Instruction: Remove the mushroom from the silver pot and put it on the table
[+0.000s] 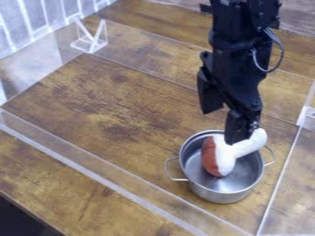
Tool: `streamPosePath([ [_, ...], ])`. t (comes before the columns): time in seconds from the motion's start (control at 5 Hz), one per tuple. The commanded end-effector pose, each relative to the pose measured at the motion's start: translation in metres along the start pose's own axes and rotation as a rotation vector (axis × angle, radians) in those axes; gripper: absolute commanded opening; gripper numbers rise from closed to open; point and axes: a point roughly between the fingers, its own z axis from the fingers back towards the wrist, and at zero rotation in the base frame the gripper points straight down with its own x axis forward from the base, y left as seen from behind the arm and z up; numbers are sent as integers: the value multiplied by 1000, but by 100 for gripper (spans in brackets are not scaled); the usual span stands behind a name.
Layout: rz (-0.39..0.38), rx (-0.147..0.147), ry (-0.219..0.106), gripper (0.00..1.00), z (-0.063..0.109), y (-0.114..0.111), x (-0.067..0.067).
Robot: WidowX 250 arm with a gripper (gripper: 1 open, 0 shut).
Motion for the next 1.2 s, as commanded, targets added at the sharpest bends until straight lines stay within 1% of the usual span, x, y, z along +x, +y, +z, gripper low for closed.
streamPosePath([
  [0.0, -38, -13, -40, 100, -2, -8, 7],
  [0.2, -52, -31, -38, 100, -16, -12, 8],
  [0.4, -120, -57, -34, 100, -32, -19, 9],
  [0.6, -184, -80, -30, 0, -45, -23, 10],
  [0.8, -229, -81, -5, 0, -37, -15, 15],
  [1.0, -276, -81, 28, 100, -25, -5, 18],
])
